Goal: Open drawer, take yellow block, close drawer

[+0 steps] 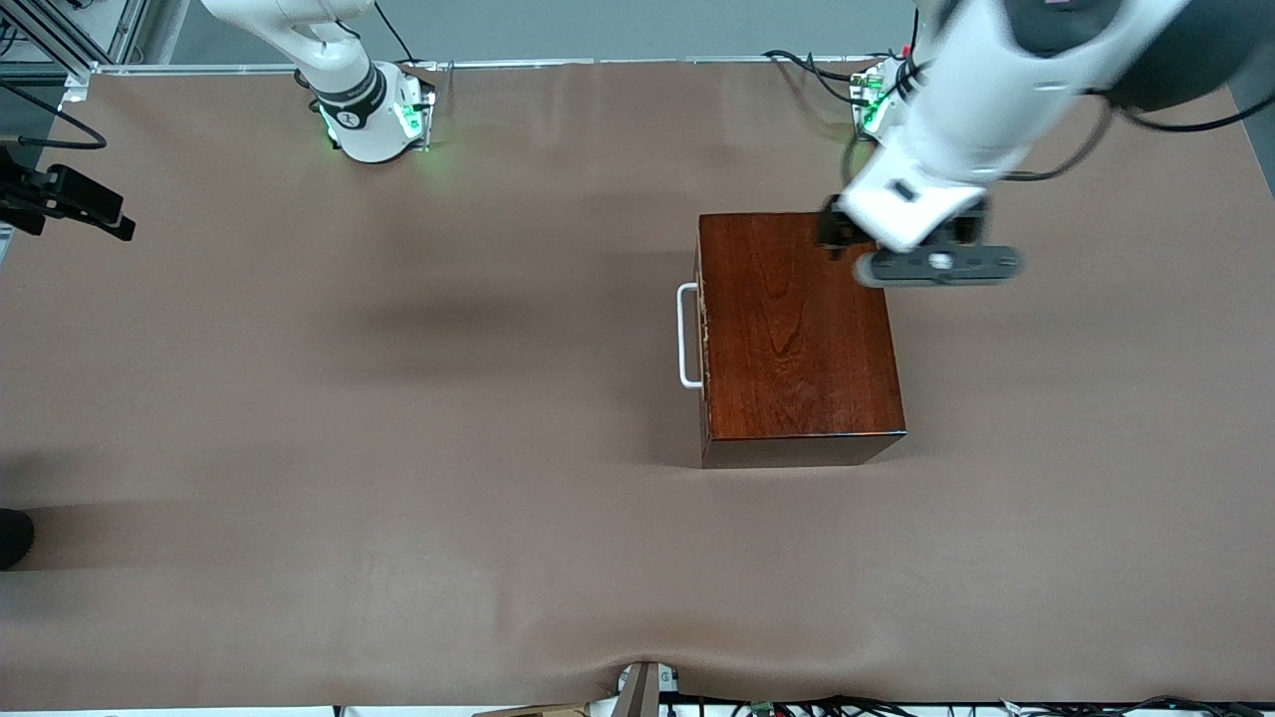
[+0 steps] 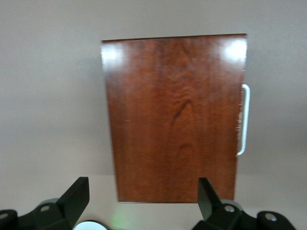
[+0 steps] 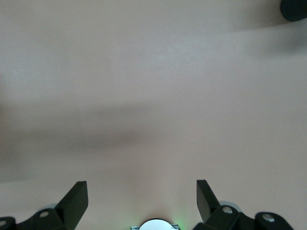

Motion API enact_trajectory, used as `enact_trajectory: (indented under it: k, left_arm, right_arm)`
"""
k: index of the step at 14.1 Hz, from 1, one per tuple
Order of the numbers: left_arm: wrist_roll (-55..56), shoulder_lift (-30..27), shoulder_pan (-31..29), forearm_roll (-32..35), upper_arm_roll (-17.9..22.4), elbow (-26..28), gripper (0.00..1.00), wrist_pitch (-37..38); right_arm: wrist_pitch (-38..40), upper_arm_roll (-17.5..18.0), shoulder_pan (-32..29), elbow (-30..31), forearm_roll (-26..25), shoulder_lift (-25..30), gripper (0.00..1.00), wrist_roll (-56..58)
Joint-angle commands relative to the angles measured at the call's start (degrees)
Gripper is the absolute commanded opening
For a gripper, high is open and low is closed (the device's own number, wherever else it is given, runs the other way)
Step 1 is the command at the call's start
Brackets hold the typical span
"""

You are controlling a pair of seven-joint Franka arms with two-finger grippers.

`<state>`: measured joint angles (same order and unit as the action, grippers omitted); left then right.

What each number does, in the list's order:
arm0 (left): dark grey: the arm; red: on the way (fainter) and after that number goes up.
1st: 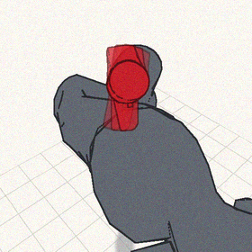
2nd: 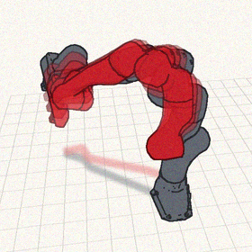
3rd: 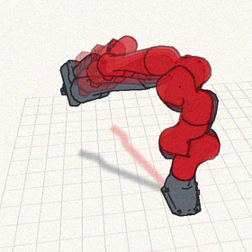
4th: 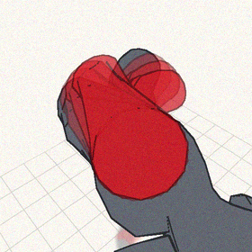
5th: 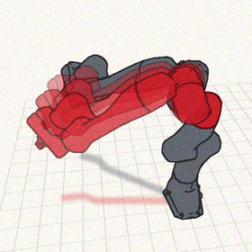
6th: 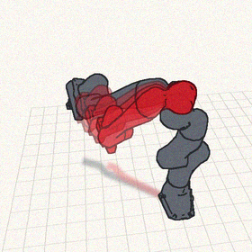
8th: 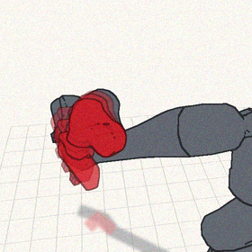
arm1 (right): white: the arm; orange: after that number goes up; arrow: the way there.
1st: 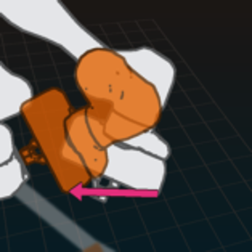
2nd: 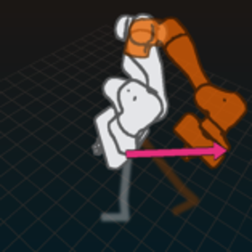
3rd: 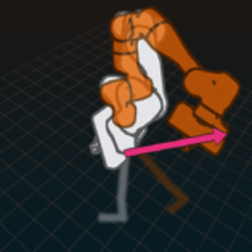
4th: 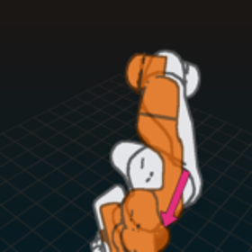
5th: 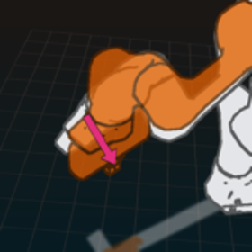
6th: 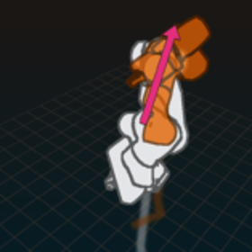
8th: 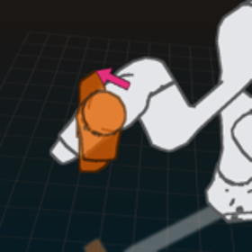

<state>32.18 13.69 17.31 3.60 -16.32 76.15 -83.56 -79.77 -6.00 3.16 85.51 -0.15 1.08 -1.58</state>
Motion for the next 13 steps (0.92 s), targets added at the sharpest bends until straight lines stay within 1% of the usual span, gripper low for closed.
enact_trajectory:
  k: [1,3,6,7,8,9,12,13]
  left_arm:
    - [7.17,6.42,7.45,2.89,1.20,-6.18,1.00,-1.33]
    - [8.51,9.06,11.50,5.26,1.21,-6.54,1.00,-4.84]
    - [11.32,12.58,15.63,6.24,1.56,-6.63,1.00,-8.10]
    - [12.55,13.89,17.65,6.59,2.78,-6.63,1.00,-9.07]
    - [13.78,15.38,20.45,7.03,4.35,-6.63,1.00,-10.47]
    - [15.88,17.23,23.53,7.03,6.98,-6.89,1.00,-11.18]
    - [18.18,23.55,33.20,6.95,16.73,-11.19,1.00,-12.68]
    - [18.62,24.88,35.31,6.94,18.94,-11.29,1.00,-13.38]
  right_arm:
    - [0.41,0.81,-1.14,-0.70,-0.20,-0.20,1.00,-0.27]
    - [0.41,0.81,-1.22,-0.70,0.15,-0.20,1.00,-0.18]
    - [0.49,0.81,-1.23,-0.70,0.15,-0.20,1.00,-0.18]
    - [0.41,0.81,-1.23,-0.70,0.15,-0.20,1.00,-0.27]
    - [0.49,0.81,-1.23,-0.70,0.15,-0.20,1.00,-0.27]
    - [0.49,0.81,-1.23,-0.70,0.15,-0.20,1.00,-0.18]
    - [0.49,0.81,-1.31,-0.70,0.15,-0.20,1.00,-0.27]
    - [0.49,0.81,-1.31,-0.70,0.15,-0.20,1.00,-0.27]
